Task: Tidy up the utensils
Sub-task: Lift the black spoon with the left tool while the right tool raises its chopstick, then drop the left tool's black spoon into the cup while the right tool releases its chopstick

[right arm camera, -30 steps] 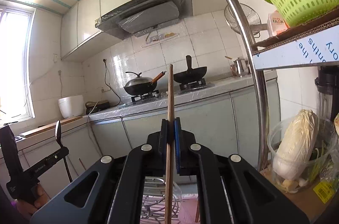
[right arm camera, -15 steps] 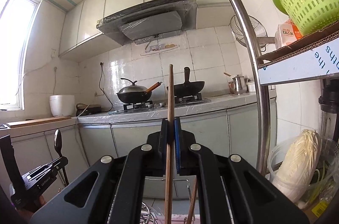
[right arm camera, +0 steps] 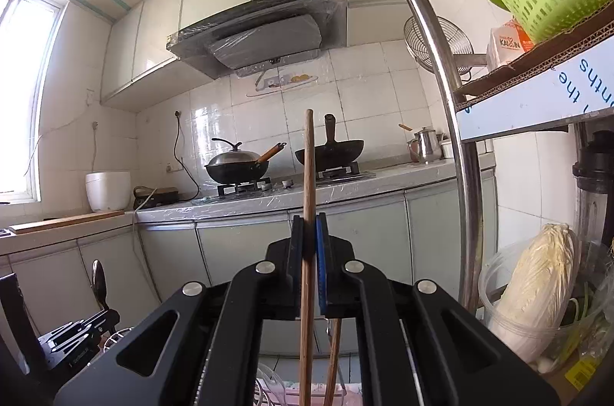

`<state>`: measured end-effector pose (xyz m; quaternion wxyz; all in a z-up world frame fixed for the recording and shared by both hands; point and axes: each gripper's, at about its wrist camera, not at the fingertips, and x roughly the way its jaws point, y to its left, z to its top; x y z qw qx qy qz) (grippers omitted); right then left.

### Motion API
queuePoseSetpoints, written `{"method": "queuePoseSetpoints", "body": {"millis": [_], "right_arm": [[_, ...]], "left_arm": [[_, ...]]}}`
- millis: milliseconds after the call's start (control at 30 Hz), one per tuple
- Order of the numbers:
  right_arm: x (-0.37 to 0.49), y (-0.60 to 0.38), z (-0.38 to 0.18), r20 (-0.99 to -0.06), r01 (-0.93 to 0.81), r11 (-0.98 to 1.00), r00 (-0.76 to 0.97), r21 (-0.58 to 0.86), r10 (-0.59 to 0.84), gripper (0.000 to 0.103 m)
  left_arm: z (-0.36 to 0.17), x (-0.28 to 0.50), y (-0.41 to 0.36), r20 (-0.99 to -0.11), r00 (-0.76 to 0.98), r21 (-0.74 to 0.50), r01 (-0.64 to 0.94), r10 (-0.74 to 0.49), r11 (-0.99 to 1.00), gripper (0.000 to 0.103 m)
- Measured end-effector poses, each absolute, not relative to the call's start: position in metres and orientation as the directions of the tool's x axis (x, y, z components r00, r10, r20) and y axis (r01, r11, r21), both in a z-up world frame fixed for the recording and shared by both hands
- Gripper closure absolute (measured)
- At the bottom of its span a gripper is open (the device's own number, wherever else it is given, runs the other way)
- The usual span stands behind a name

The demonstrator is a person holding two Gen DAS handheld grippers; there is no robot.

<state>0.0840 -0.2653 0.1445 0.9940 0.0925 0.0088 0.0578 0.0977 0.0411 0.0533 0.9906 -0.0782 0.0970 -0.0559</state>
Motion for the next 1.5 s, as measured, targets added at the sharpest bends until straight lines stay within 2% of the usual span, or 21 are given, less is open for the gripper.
{"method": "queuePoseSetpoints", "body": {"millis": [267, 500, 833, 867, 900, 933, 1167, 1200, 1267, 1367, 1500], "right_arm": [[0.077, -0.262, 0.121, -0.091, -0.115, 0.975, 0.987, 0.188, 0.134, 0.096], [0.066, -0.26, 0.101, -0.233, -0.116, 0.973, 0.959, 0.202, 0.163, 0.096], [0.073, -0.26, 0.085, -0.418, -0.102, 0.97, 0.889, 0.22, 0.188, 0.096], [0.073, -0.26, 0.085, -0.424, -0.101, 0.971, 0.886, 0.218, 0.187, 0.096], [0.073, -0.261, 0.085, -0.429, -0.102, 0.97, 0.883, 0.219, 0.19, 0.096], [0.073, -0.261, 0.086, -0.439, -0.109, 0.969, 0.876, 0.223, 0.199, 0.096], [0.067, -0.262, 0.097, -0.441, -0.113, 0.974, 0.877, 0.194, 0.19, 0.093], [0.065, -0.262, 0.1, -0.44, -0.114, 0.975, 0.878, 0.19, 0.189, 0.091], [0.062, -0.263, 0.104, -0.434, -0.117, 0.975, 0.881, 0.187, 0.189, 0.079], [0.053, -0.265, 0.112, -0.412, -0.116, 0.976, 0.892, 0.183, 0.183, 0.07], [0.041, -0.269, 0.12, -0.392, -0.111, 0.976, 0.903, 0.187, 0.178, 0.068]], "left_arm": [[0.044, 0.091, 0.042, -0.226, 0.962, -0.171, 0.117, -0.155, 0.978, 0.095], [0.05, 0.079, 0.045, -0.281, 0.943, -0.178, 0.133, -0.179, 0.975, 0.095], [0.062, 0.084, 0.061, -0.403, 0.882, -0.272, 0.141, -0.246, 0.952, 0.091], [0.063, 0.084, 0.062, -0.41, 0.877, -0.278, 0.142, -0.251, 0.95, 0.086], [0.064, 0.084, 0.063, -0.414, 0.873, -0.284, 0.144, -0.257, 0.948, 0.075], [0.064, 0.083, 0.063, -0.416, 0.872, -0.29, 0.143, -0.259, 0.946, 0.072], [0.074, 0.074, 0.061, -0.417, 0.871, -0.272, 0.154, -0.261, 0.95, 0.072], [0.076, 0.072, 0.061, -0.412, 0.874, -0.27, 0.155, -0.259, 0.951, 0.072], [0.08, 0.068, 0.062, -0.402, 0.879, -0.27, 0.153, -0.255, 0.951, 0.072], [0.086, 0.06, 0.065, -0.39, 0.887, -0.27, 0.147, -0.248, 0.952, 0.072], [0.09, 0.048, 0.069, -0.385, 0.893, -0.26, 0.138, -0.234, 0.956, 0.072]]}}
